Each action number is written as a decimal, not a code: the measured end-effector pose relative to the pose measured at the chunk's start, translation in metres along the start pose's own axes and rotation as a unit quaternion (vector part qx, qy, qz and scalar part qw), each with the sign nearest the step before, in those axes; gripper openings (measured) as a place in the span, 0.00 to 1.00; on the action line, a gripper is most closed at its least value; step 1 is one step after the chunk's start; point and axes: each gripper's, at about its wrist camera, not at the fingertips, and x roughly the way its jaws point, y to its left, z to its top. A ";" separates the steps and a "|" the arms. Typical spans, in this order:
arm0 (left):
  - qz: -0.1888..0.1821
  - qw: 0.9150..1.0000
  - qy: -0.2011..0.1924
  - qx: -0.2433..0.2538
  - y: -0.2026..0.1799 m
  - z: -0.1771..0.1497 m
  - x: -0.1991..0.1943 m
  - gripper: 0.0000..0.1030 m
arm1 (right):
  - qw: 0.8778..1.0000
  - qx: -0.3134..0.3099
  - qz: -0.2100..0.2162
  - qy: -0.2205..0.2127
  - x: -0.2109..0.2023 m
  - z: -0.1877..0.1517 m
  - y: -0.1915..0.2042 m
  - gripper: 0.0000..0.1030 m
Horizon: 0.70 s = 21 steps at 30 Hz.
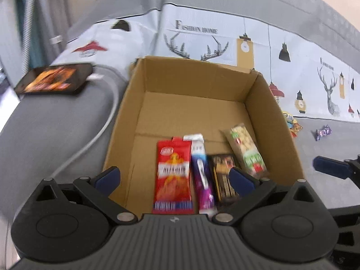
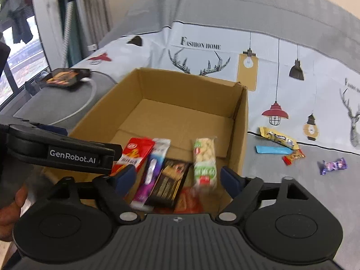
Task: Organize snacks
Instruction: 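Lower both held snacks into the box and open both tools, then lift both tools away from the box toward the remaining snacks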
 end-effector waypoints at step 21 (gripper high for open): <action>0.010 0.992 -0.123 0.001 -0.002 -0.057 -0.152 1.00 | 0.984 -0.064 -0.052 -0.155 -0.162 -0.051 0.051 0.98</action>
